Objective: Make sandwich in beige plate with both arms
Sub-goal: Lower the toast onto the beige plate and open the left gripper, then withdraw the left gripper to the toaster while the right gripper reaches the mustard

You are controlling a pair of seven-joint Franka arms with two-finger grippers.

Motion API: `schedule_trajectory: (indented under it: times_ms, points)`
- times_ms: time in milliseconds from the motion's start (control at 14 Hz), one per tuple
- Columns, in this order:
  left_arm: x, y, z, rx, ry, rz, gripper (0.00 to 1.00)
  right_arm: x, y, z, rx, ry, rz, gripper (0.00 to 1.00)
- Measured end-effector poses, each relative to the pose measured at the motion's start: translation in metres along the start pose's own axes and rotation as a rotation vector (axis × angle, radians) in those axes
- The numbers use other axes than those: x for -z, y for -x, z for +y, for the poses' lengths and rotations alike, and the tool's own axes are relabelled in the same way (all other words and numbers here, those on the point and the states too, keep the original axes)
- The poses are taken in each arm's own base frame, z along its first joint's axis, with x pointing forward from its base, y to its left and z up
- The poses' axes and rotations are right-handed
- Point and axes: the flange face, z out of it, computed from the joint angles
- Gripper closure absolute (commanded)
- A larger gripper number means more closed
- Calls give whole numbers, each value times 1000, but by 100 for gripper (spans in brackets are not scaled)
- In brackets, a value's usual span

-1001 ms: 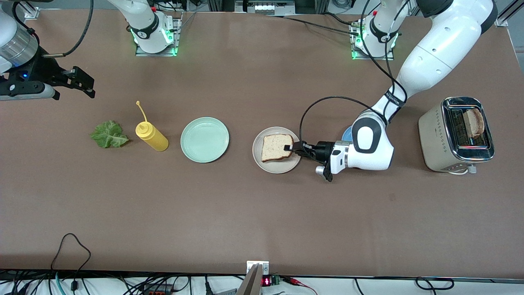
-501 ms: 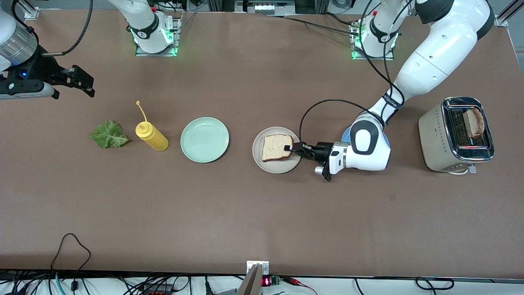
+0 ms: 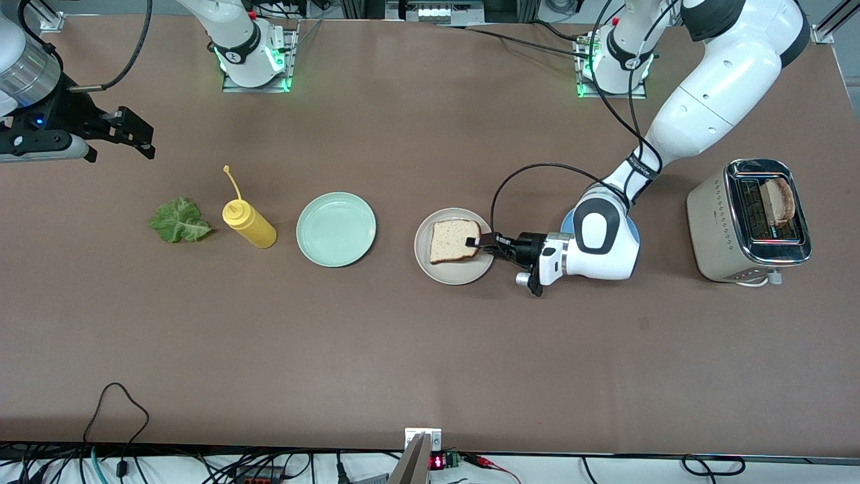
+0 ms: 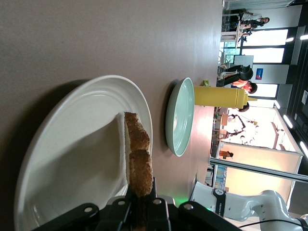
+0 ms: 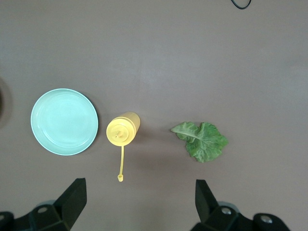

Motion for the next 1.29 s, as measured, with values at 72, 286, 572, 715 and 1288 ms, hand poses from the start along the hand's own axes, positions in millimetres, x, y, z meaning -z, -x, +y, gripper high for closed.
schedule_trajectory:
  times_ms: [72, 286, 572, 715, 1288]
  points:
    - [0, 0, 0, 0, 0, 0, 0, 0, 0, 0, 1, 0, 0, 0]
    - [9, -1, -1, 3, 20, -4, 0, 0, 0, 0, 2, 0, 0, 0]
    - [30, -7, 2, -32, 9, 1, 0, 0, 0, 0, 3, 0, 0, 0]
    - [37, -8, 2, -84, -46, -31, 0, 0, 0, 0, 3, 0, -1, 0]
    - [77, -15, 43, -195, -249, -105, 0, 0, 0, 2, 18, -1, -1, 0]
